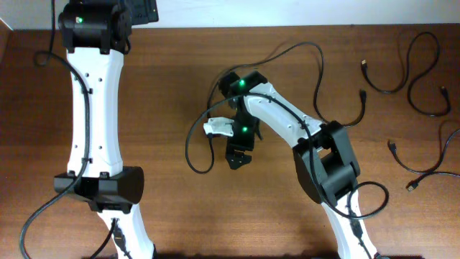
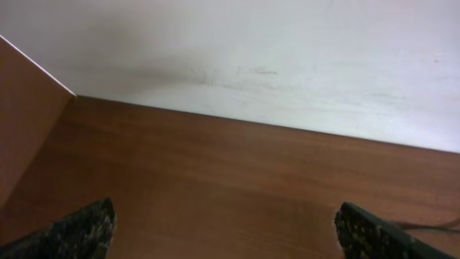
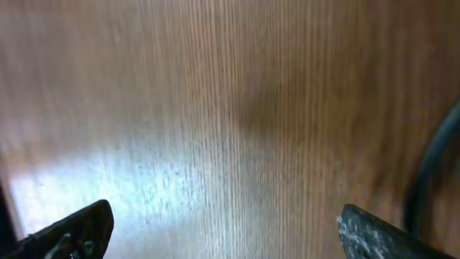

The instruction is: Untangle cables

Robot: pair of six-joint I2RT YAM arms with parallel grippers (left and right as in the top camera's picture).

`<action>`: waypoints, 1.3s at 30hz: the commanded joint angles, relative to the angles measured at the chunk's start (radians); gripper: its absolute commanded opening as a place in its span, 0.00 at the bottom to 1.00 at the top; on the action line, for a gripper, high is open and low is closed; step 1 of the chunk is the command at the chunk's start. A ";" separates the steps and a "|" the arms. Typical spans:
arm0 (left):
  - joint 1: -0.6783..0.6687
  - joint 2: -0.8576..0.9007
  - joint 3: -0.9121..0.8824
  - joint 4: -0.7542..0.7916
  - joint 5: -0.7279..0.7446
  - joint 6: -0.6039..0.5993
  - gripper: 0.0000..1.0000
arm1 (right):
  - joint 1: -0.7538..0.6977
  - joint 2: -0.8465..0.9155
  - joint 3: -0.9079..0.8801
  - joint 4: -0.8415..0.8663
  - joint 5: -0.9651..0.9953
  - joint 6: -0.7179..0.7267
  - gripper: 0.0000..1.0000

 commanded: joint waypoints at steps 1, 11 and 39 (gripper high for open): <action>0.004 -0.001 0.016 -0.018 -0.016 0.018 0.99 | -0.002 0.001 -0.088 0.064 -0.026 -0.043 0.99; 0.005 -0.001 0.016 -0.053 -0.015 0.040 0.99 | -0.002 -0.013 -0.047 0.029 -0.024 -0.013 0.97; 0.008 -0.001 0.015 -0.101 -0.015 0.040 0.99 | -0.123 -0.046 0.014 0.272 0.175 0.220 0.04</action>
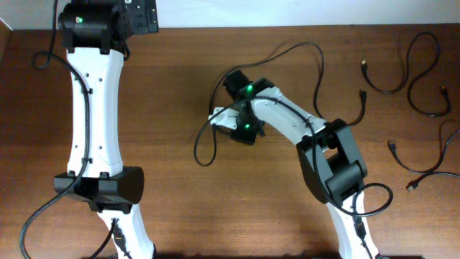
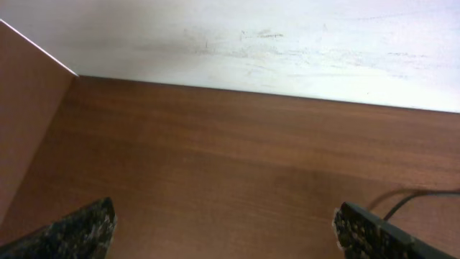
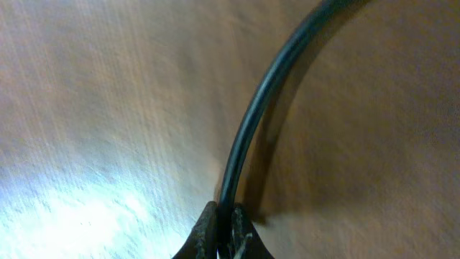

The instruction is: Untangle cables

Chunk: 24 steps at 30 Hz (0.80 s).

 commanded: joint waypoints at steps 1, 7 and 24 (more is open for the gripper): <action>0.008 -0.001 0.014 -0.003 -0.014 0.016 0.99 | -0.123 -0.010 0.224 -0.067 0.012 0.164 0.04; 0.008 0.000 0.011 -0.006 -0.014 0.016 0.99 | -0.332 -0.008 0.400 -0.163 0.016 0.238 0.04; 0.008 0.000 0.011 -0.012 -0.014 0.016 0.99 | -0.581 0.002 0.126 -0.118 -0.056 0.245 0.91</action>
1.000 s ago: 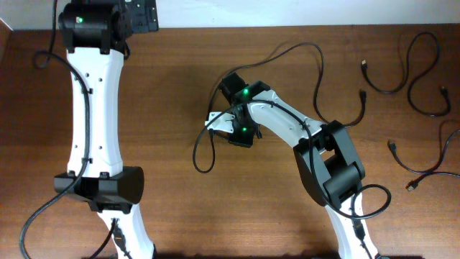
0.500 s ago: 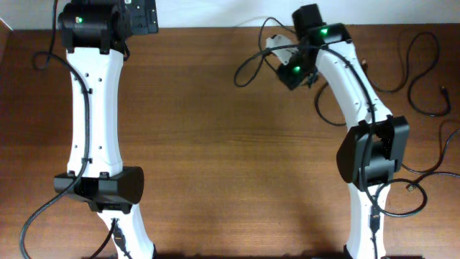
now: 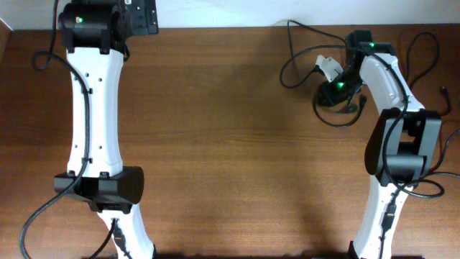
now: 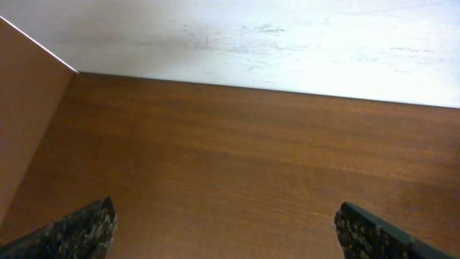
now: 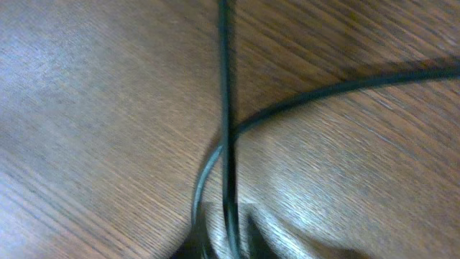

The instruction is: Untangle cables

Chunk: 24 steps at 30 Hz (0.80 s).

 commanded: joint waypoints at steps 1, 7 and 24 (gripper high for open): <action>0.007 0.000 0.011 -0.004 -0.014 0.016 0.99 | 0.016 -0.004 -0.007 0.000 -0.024 0.004 0.92; 0.007 0.000 0.011 -0.014 -0.014 0.016 0.99 | 0.055 -0.176 0.249 -0.119 -0.023 0.005 0.92; 0.007 0.000 0.011 -0.074 -0.014 0.016 0.99 | 0.061 -0.666 0.412 -0.348 -0.047 0.151 0.95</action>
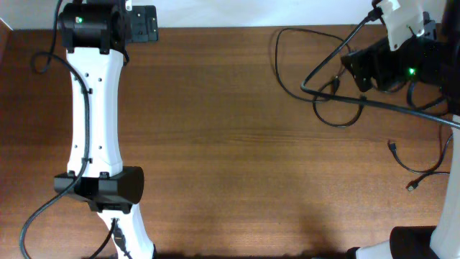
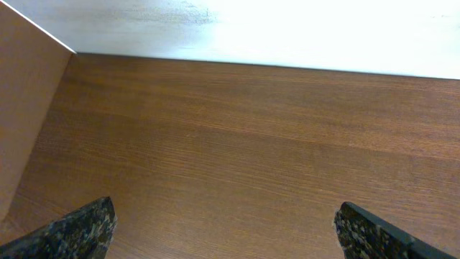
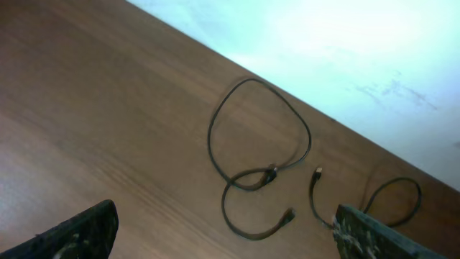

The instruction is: Untangle cables

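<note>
A black cable [image 1: 279,63] lies in loose loops on the brown table [image 1: 215,144] at the far right of its middle. My right gripper [image 1: 352,66] hangs high above it, near the back right corner. In the right wrist view the gripper [image 3: 224,214] is open and empty, with the looped cable [image 3: 260,128] and its plug ends far below. My left gripper [image 1: 144,25] rests at the back left edge. In the left wrist view it [image 2: 223,212] is open over bare wood.
Another thin black cable [image 1: 430,170] with small plugs lies near the right edge. A separate cable end [image 3: 317,175] and loop [image 3: 402,193] lie beside the wall. The white wall [image 2: 287,29] borders the table's back edge.
My right gripper was shut on the black cable low at the far right of the table. Now it is open and raised high, and the cable lies loose below it. The left arm is unmoved.
My right gripper stood open at the table's middle beside the cable. Then it was shut on the cable there. Then it held the cable at the back right of the table. Now the cable lies there, let go. The left gripper stayed open at the back left.
</note>
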Robot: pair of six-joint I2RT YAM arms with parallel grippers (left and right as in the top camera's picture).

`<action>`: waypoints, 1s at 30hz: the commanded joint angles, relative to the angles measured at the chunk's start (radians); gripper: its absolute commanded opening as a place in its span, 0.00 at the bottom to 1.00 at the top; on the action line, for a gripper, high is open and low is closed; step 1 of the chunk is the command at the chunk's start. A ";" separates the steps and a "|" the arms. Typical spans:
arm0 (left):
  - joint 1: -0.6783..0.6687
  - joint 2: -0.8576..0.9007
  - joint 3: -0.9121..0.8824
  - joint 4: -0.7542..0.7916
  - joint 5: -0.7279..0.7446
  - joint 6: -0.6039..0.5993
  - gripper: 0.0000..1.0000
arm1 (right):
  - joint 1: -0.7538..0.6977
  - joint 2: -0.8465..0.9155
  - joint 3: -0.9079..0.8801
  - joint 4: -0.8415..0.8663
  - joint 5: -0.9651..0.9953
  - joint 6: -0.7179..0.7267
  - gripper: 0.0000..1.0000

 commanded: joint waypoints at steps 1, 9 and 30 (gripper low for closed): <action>0.007 0.000 0.010 0.002 -0.014 0.016 0.99 | 0.001 -0.013 -0.005 -0.011 -0.050 0.086 0.95; 0.007 0.000 0.010 0.002 -0.014 0.016 0.99 | 0.000 -0.013 -0.005 -0.017 -0.023 0.154 0.95; 0.007 0.000 0.010 0.002 -0.014 0.016 0.99 | -0.015 -1.335 -1.921 1.181 0.129 0.023 0.95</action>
